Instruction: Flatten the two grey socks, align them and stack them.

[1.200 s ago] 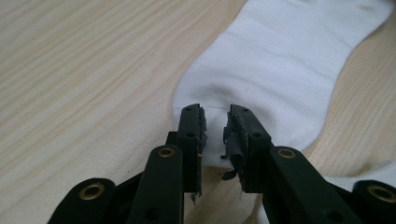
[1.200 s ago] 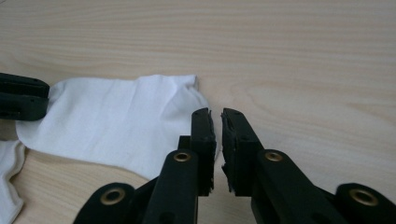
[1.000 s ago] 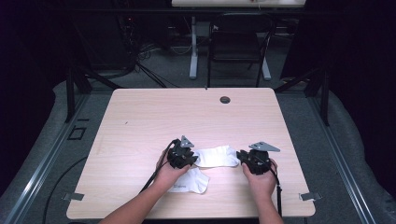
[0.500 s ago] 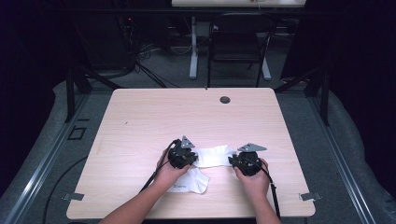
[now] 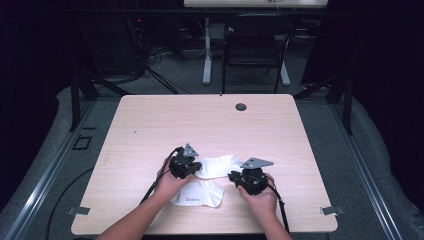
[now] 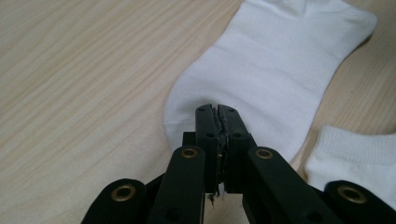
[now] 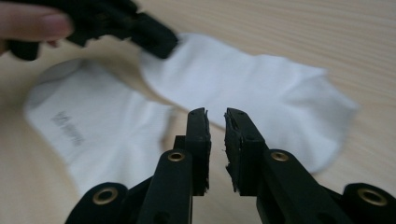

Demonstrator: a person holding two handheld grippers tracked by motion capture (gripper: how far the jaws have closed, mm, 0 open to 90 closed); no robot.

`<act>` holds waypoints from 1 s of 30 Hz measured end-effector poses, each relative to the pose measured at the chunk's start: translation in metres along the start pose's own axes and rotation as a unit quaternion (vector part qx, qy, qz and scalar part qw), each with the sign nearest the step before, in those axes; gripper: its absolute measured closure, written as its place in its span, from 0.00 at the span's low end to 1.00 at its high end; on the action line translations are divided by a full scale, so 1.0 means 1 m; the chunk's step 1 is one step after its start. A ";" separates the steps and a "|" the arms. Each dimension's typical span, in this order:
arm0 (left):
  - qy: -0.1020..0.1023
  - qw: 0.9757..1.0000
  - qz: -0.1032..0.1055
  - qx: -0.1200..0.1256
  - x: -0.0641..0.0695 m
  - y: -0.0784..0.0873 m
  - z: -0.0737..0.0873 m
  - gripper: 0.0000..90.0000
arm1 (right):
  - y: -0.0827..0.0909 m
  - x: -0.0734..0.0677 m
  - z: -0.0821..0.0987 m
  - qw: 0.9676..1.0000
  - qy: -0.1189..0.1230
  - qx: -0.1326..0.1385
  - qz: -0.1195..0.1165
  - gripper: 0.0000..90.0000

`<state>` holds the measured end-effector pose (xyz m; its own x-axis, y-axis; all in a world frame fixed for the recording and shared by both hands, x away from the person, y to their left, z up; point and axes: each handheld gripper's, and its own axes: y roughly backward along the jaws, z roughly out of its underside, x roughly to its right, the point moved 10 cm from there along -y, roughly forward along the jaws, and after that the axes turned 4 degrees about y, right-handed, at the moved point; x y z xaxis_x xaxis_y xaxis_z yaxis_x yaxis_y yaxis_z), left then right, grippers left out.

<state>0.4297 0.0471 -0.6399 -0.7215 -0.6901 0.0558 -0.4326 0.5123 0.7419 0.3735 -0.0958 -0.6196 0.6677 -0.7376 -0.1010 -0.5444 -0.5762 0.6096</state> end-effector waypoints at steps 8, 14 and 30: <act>0.003 1.000 0.001 -0.007 -0.014 0.009 0.009 0.98 | -0.026 -0.064 0.013 0.993 0.087 -0.050 -0.066 0.89; 0.014 1.000 -0.002 -0.007 -0.025 0.014 0.014 0.98 | -0.031 -0.060 0.021 0.991 0.094 -0.073 -0.055 0.89; 0.035 0.999 -0.013 -0.009 -0.049 0.019 0.023 0.97 | -0.018 -0.037 0.026 0.993 0.069 -0.082 -0.041 0.89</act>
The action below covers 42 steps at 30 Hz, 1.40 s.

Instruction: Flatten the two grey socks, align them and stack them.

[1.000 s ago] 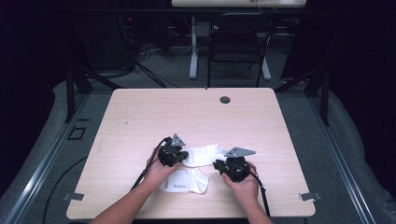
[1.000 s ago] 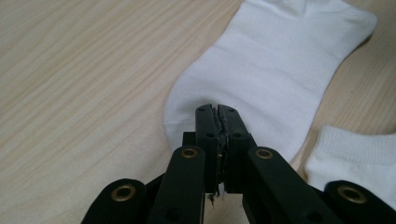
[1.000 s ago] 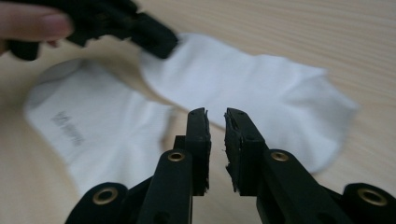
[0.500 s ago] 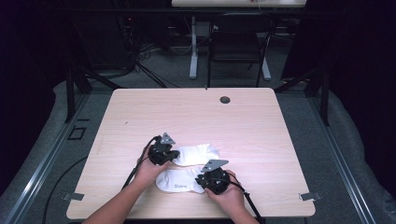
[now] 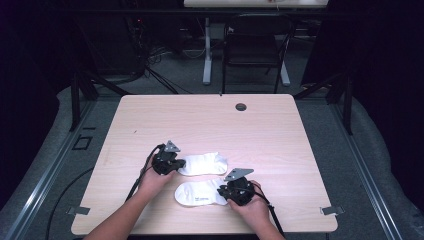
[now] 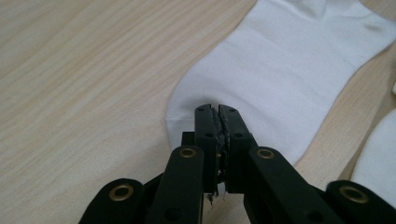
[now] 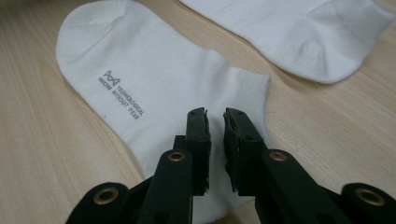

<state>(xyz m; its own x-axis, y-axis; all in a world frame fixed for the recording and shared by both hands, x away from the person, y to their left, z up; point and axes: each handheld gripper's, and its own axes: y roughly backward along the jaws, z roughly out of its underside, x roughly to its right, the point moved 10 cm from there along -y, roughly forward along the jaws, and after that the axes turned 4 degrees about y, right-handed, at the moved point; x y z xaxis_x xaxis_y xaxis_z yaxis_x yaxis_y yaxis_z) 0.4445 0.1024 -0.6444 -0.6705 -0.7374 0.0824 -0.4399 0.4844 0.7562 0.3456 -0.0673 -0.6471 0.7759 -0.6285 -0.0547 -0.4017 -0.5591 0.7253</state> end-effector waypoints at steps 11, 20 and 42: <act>0.022 0.999 -0.001 0.025 -0.004 0.006 -0.006 0.76 | 0.020 0.027 -0.017 0.994 -0.069 0.079 0.015 0.63; 0.035 0.998 -0.018 0.039 -0.011 0.014 -0.010 0.71 | 0.023 0.038 -0.031 0.997 -0.025 0.072 0.029 0.61; 0.074 0.997 -0.017 0.012 -0.027 0.011 -0.014 0.68 | 0.000 0.095 -0.080 0.996 -0.027 -0.032 0.082 0.79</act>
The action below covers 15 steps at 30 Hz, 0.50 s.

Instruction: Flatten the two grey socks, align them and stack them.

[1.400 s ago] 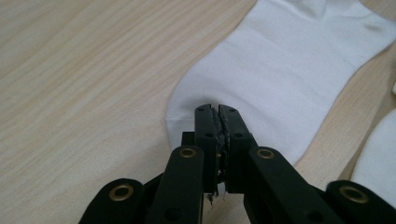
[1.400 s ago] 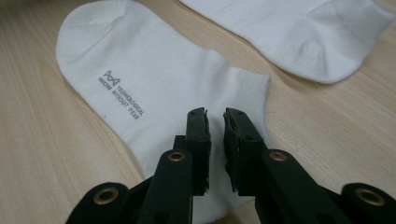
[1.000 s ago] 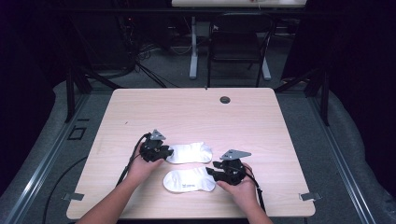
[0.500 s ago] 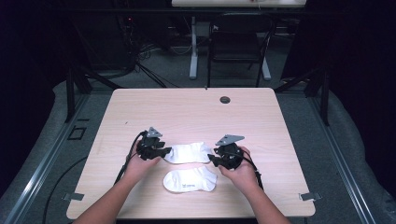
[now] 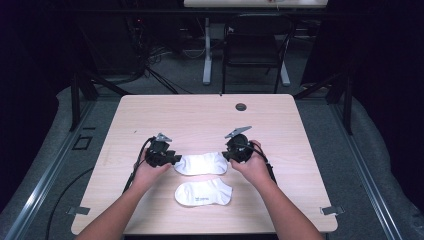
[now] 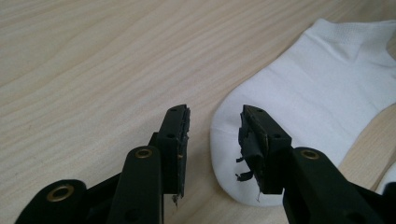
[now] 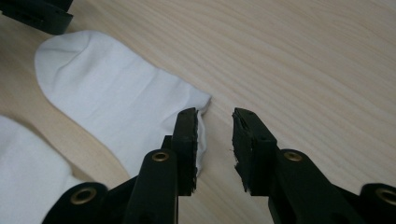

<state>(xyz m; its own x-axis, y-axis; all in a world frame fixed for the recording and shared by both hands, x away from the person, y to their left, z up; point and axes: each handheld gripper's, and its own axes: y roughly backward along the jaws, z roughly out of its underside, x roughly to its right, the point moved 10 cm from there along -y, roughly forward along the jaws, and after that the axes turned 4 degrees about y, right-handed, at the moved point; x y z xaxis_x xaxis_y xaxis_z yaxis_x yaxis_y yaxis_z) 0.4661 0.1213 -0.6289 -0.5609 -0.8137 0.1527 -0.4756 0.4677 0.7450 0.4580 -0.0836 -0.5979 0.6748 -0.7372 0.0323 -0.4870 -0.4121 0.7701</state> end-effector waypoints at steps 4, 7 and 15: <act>0.007 1.000 0.002 0.001 0.000 -0.002 -0.002 0.69 | -0.011 0.007 -0.005 1.000 -0.016 -0.007 -0.005 0.77; 0.005 1.000 -0.001 -0.005 0.001 -0.005 0.000 0.69 | -0.014 0.008 -0.004 1.000 -0.023 -0.013 -0.011 0.77; -0.004 1.000 -0.002 -0.016 0.001 -0.009 0.005 0.71 | -0.030 -0.001 -0.001 0.999 -0.021 -0.025 -0.033 0.76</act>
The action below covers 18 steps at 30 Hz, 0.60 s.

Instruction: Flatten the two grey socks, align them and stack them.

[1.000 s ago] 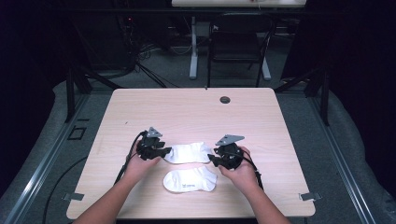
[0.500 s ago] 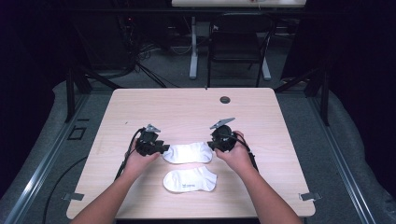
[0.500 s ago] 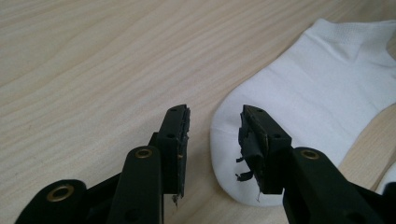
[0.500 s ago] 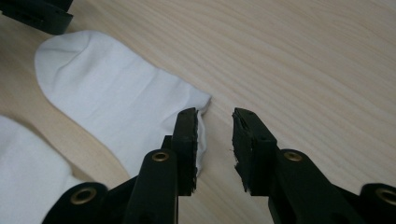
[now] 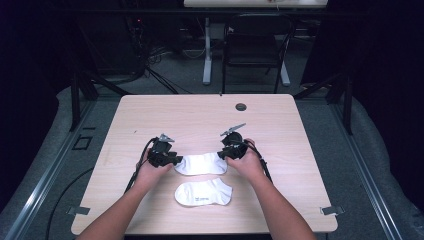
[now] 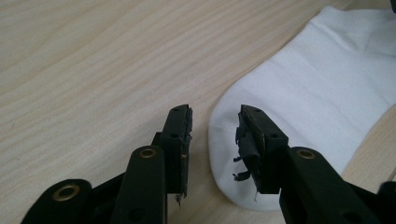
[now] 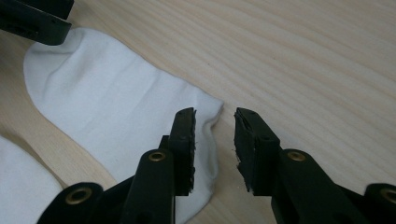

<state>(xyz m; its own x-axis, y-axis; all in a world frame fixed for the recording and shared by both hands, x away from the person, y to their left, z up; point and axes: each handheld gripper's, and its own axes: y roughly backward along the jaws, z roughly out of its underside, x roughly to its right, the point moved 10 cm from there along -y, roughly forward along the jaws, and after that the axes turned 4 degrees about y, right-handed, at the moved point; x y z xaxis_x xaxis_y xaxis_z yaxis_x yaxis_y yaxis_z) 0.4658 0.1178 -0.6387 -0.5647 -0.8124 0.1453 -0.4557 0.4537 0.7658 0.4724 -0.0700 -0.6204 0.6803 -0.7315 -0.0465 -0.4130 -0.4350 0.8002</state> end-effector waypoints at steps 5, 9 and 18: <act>0.006 1.000 0.000 -0.002 -0.001 -0.002 0.004 0.73 | -0.007 -0.003 0.002 1.000 -0.003 -0.009 -0.005 0.76; 0.005 1.000 -0.001 -0.007 -0.002 -0.004 0.007 0.74 | -0.013 -0.006 0.004 1.000 -0.012 -0.016 -0.010 0.81; -0.012 1.000 0.000 -0.003 0.002 -0.004 0.008 0.88 | -0.011 -0.010 0.006 0.999 -0.001 -0.029 -0.014 0.96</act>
<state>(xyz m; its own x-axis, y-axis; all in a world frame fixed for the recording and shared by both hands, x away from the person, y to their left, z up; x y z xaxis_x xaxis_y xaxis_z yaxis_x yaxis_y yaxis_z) 0.4607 0.1172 -0.6470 -0.5819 -0.8027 0.1302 -0.4508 0.4517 0.7699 0.4663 -0.0614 -0.6326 0.6899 -0.7205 -0.0700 -0.3578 -0.4234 0.8323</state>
